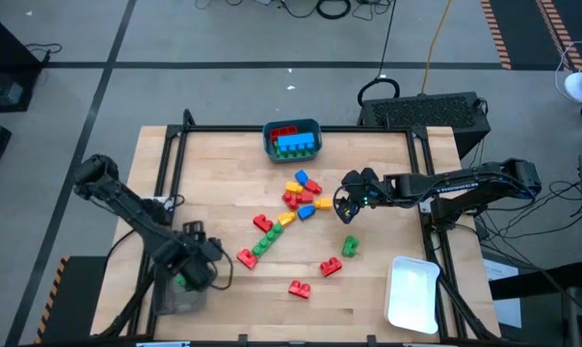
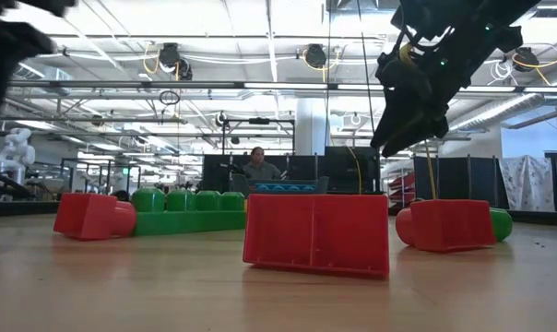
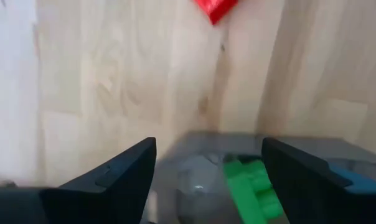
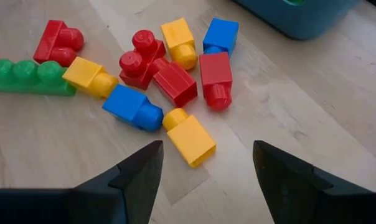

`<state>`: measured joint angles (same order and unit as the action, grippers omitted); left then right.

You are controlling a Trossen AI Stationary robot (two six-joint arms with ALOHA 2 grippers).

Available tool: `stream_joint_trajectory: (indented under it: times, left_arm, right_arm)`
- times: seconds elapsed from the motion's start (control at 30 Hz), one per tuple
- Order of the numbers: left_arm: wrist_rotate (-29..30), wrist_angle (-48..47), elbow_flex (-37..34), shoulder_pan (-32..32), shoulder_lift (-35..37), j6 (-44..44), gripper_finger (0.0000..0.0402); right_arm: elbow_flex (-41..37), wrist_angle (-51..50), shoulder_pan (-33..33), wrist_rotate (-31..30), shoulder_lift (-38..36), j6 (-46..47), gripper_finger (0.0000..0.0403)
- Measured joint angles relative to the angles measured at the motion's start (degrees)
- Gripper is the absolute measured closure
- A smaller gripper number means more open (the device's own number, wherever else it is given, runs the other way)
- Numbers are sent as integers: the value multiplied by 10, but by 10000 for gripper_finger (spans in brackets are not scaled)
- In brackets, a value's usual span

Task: Sort blocks by size
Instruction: Put the red game piece into the gray container

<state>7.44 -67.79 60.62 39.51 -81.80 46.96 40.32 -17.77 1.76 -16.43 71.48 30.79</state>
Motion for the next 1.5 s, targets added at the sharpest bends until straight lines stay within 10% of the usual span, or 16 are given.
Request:
stream_joint_trajectory:
  times: [0.67,1.5]
  left_arm:
    - [-3,234,4,-159,-59,-445,107]
    - [-43,262,-17,-169,-183,-508,129]
  right_arm:
    - [0,-22,-10,0,0,0,165]
    - [0,-23,-45,2,56,16,165]
